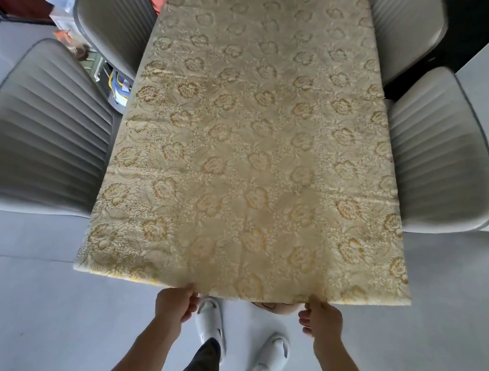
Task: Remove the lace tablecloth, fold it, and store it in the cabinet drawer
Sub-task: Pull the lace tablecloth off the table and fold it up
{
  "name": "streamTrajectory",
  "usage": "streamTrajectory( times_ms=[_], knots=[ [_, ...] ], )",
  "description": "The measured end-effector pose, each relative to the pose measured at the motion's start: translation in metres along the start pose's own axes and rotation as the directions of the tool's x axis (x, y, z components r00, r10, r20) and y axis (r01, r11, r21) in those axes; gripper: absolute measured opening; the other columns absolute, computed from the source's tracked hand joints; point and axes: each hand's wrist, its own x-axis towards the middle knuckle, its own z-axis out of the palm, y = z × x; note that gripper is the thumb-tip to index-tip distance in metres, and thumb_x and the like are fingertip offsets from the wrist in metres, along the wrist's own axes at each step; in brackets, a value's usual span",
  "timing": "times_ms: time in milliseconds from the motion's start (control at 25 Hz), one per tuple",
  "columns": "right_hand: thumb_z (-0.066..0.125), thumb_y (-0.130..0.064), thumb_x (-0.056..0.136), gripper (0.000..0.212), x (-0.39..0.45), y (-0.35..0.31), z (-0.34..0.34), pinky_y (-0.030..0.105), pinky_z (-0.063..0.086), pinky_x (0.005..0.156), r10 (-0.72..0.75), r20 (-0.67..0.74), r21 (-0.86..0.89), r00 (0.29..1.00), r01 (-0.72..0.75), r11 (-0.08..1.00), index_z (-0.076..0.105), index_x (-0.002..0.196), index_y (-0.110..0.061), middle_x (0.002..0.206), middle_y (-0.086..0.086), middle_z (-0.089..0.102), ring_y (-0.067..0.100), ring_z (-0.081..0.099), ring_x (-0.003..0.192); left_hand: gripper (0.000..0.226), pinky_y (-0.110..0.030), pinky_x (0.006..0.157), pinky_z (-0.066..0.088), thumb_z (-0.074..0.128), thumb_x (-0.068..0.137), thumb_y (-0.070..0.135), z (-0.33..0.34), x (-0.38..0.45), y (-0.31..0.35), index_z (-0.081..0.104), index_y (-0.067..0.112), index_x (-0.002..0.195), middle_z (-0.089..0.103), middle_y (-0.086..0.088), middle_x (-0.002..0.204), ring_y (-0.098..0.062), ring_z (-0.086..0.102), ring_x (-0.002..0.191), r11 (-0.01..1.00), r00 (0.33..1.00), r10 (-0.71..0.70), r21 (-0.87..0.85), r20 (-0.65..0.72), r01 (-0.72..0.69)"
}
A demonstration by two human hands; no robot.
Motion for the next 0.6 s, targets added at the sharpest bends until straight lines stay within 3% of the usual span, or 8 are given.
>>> streamTrajectory(
  times_ms=[80, 160, 320, 360, 440, 520, 600],
  knots=[
    [0.055, -0.015, 0.086, 0.027, -0.008, -0.003, -0.003, 0.035, 0.041, 0.054, -0.041, -0.021, -0.078, 0.999, 0.039, 0.996, 0.062, 0.064, -0.002, 0.046, 0.008, 0.061, 0.025, 0.051, 0.048, 0.023, -0.024, 0.044, 0.036, 0.059, 0.086, 0.006, -0.011, -0.006, 0.008, 0.063, -0.001, 0.065, 0.062, -0.011, 0.054, -0.018, 0.047, 0.043, 0.997, 0.999, 0.02, 0.077, 0.029, -0.022],
    [0.055, -0.019, 0.083, 0.03, -0.026, -0.016, -0.007, 0.04, 0.047, 0.057, -0.111, -0.063, -0.115, 0.992, 0.103, 0.988, 0.064, 0.058, -0.005, 0.047, 0.005, 0.065, 0.027, 0.057, 0.049, 0.031, -0.026, 0.048, 0.04, 0.058, 0.083, 0.009, -0.019, -0.018, 0.02, 0.064, 0.003, 0.053, 0.065, -0.007, 0.049, -0.017, 0.051, 0.039, 0.969, 0.988, 0.154, 0.193, 0.03, -0.157],
    [0.056, -0.023, 0.079, 0.029, -0.051, -0.114, 0.004, 0.04, 0.054, 0.062, -0.285, -0.143, 0.021, 0.948, 0.291, 0.957, 0.066, 0.054, -0.01, 0.058, 0.009, 0.072, 0.024, 0.066, 0.054, 0.029, -0.034, 0.057, 0.048, 0.058, 0.073, 0.025, -0.013, -0.045, 0.108, 0.067, 0.009, 0.05, 0.066, -0.004, 0.048, -0.022, 0.059, 0.046, 0.843, 0.873, 0.488, 0.252, 0.014, -0.475],
    [0.056, -0.02, 0.08, 0.026, -0.053, -0.147, 0.008, 0.038, 0.053, 0.064, -0.328, -0.128, 0.094, 0.936, 0.34, 0.936, 0.066, 0.059, -0.011, 0.066, 0.011, 0.074, 0.023, 0.066, 0.058, 0.028, -0.039, 0.06, 0.052, 0.058, 0.074, 0.026, -0.007, -0.047, 0.14, 0.069, 0.009, 0.055, 0.068, -0.003, 0.051, -0.022, 0.061, 0.051, 0.788, 0.812, 0.583, 0.234, 0.012, -0.569],
    [0.057, -0.018, 0.087, 0.016, -0.054, -0.203, 0.014, 0.036, 0.05, 0.073, -0.468, -0.06, 0.182, 0.882, 0.471, 0.863, 0.069, 0.078, -0.015, 0.091, 0.008, 0.075, 0.02, 0.065, 0.078, 0.018, -0.047, 0.08, 0.053, 0.062, 0.085, 0.026, 0.008, -0.054, 0.195, 0.073, 0.012, 0.085, 0.073, -0.003, 0.082, -0.023, 0.065, 0.077, 0.644, 0.663, 0.744, 0.179, 0.081, -0.744],
    [0.059, -0.022, 0.092, 0.016, -0.051, -0.22, 0.02, 0.034, 0.045, 0.086, -0.635, 0.002, -0.001, 0.773, 0.635, 0.773, 0.067, 0.106, -0.019, 0.11, -0.001, 0.068, 0.017, 0.059, 0.098, 0.038, -0.046, 0.099, 0.045, 0.062, 0.091, 0.03, 0.022, -0.054, 0.217, 0.06, 0.015, 0.126, 0.064, -0.004, 0.124, -0.025, 0.059, 0.112, 0.463, 0.54, 0.818, 0.331, 0.197, -0.823],
    [0.061, -0.022, 0.092, 0.034, -0.043, -0.202, 0.023, 0.034, 0.043, 0.094, -0.723, 0.101, -0.288, 0.683, 0.716, 0.636, 0.059, 0.126, -0.018, 0.122, -0.001, 0.063, 0.018, 0.056, 0.108, 0.051, -0.043, 0.106, 0.039, 0.058, 0.091, 0.034, 0.029, -0.046, 0.201, 0.047, 0.02, 0.139, 0.053, -0.003, 0.141, -0.025, 0.051, 0.126, 0.197, 0.461, 0.827, 0.603, 0.321, -0.773]
  ],
)
